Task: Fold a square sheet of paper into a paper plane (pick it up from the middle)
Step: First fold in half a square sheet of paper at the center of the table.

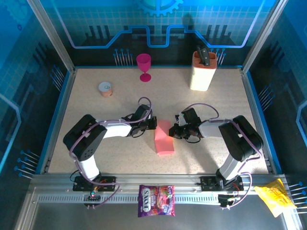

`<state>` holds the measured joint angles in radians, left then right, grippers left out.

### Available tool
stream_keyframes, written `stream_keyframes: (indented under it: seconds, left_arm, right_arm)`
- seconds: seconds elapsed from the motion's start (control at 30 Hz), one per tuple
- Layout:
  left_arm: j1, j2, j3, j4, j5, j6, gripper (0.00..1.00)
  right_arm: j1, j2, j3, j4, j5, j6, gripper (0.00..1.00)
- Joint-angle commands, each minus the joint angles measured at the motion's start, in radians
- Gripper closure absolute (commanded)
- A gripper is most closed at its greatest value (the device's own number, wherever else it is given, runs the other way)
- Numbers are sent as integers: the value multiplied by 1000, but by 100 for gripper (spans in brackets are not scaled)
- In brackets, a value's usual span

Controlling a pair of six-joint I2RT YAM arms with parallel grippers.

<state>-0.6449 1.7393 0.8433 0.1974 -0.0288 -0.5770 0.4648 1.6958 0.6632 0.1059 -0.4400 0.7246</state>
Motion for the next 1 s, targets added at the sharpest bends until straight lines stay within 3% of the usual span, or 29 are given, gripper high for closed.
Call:
stream_keyframes:
  seconds: [0.0, 0.37, 0.7, 0.97]
  left_arm:
    - [-59, -91, -32, -13, 17, -26, 99]
    - [-229, -144, -199, 68, -52, -164, 99]
    - [-264, -56, -247, 115, -64, -196, 99]
    - [-301, -192, -241, 32, -84, -190, 98]
  right_arm:
    - [14, 93, -41, -118, 139, -22, 100]
    - [14, 110, -33, -114, 139, -24, 100]
    - [14, 130, -40, -98, 138, -21, 100]
    - [14, 130, -40, -98, 136, -22, 100]
